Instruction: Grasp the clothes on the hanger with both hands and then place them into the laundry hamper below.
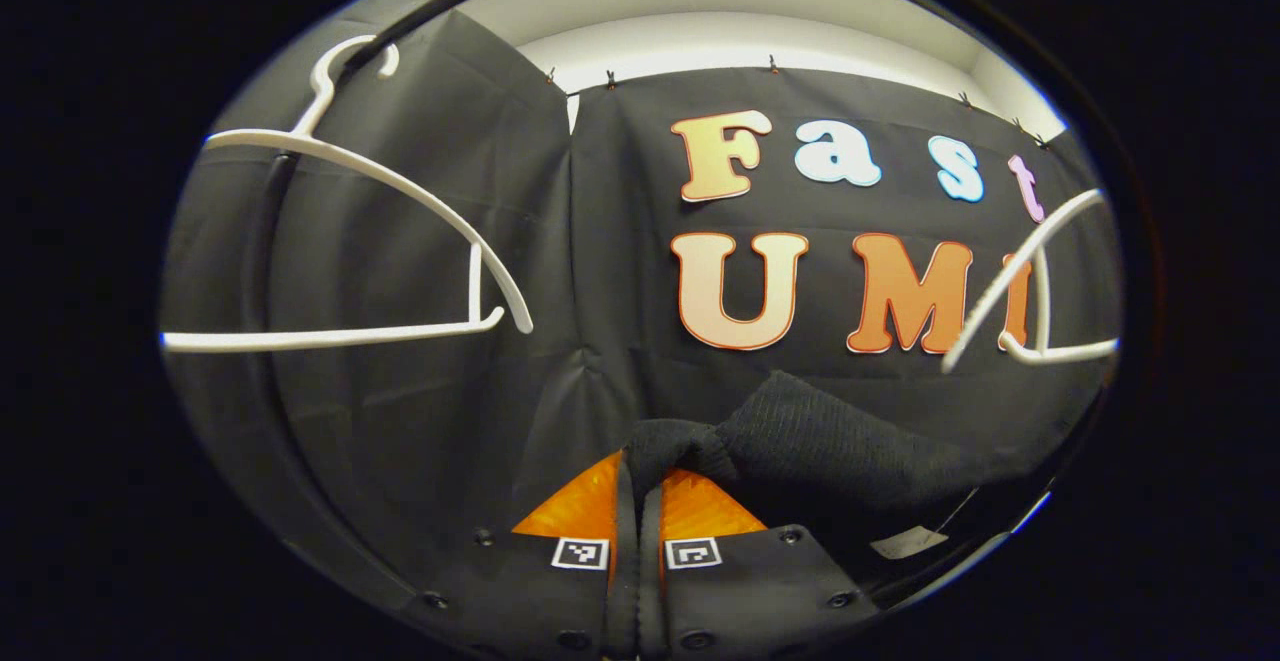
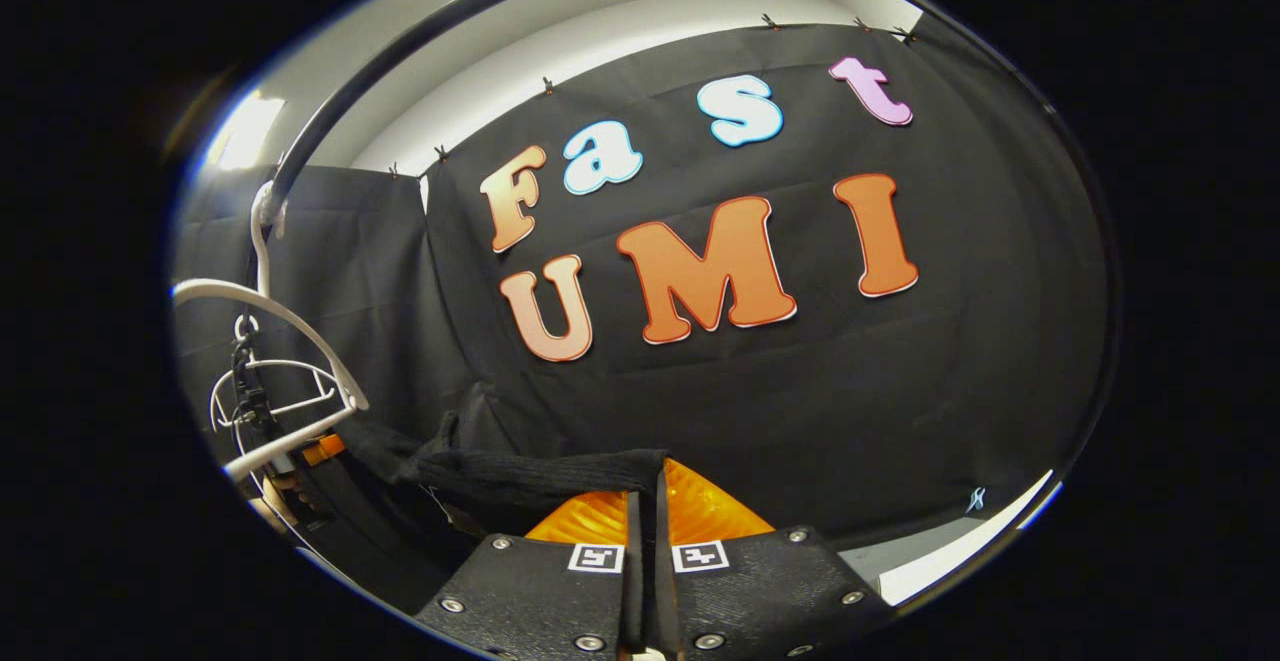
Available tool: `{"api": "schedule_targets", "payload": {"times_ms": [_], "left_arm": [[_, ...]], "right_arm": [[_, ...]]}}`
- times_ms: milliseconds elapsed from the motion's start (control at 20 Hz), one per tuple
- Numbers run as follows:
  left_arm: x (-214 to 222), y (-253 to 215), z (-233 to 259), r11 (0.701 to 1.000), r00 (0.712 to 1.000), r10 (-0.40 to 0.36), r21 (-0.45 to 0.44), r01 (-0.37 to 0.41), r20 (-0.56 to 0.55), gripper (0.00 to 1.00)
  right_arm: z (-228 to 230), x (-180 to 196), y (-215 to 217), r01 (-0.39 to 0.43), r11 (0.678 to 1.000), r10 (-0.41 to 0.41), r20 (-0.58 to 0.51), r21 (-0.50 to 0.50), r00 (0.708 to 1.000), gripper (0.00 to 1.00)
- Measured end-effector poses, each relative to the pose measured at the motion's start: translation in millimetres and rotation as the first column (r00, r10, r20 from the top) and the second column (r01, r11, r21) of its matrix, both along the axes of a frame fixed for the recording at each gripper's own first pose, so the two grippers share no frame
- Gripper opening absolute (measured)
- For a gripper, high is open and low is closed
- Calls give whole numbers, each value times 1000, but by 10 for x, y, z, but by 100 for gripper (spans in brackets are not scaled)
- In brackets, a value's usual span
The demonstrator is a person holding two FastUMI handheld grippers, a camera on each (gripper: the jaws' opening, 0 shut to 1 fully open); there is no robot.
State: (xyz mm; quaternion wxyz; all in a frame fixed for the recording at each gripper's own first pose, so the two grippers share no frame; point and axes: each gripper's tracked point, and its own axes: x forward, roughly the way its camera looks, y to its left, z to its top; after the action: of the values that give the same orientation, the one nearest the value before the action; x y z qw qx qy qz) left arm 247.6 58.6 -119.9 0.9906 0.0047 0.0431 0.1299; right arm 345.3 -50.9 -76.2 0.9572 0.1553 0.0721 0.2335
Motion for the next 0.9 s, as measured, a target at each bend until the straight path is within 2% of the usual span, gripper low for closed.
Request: {"api": "schedule_targets", "payload": {"times_ms": [50,200,450,700,800,900], "left_arm": [[-84,-65,-64,1000,1000,-4,2,4,-7,10],[-277,-206,-332,999,998,-37,10,38,-58,7],[-544,-659,-1244,994,969,-105,-62,93,-226,7],[-680,-1396,-1985,975,907,-223,-97,201,-358,7],[-719,-1707,-2292,963,871,-270,-124,240,-410,5],[-801,-1978,-2631,952,828,-306,-161,261,-469,7]], "right_arm": [[-92,2,-7,7,1000,-7,-15,11,1000,4],[-463,-36,-12,24,1000,-23,-71,14,997,4],[-1339,-260,183,15,1000,-18,-204,-15,979,4],[-2208,-504,579,-24,999,6,-341,-47,940,4],[-2525,-596,771,-37,998,11,-388,-57,922,5],[-2846,-675,942,-58,994,14,-436,-89,900,5]]}}
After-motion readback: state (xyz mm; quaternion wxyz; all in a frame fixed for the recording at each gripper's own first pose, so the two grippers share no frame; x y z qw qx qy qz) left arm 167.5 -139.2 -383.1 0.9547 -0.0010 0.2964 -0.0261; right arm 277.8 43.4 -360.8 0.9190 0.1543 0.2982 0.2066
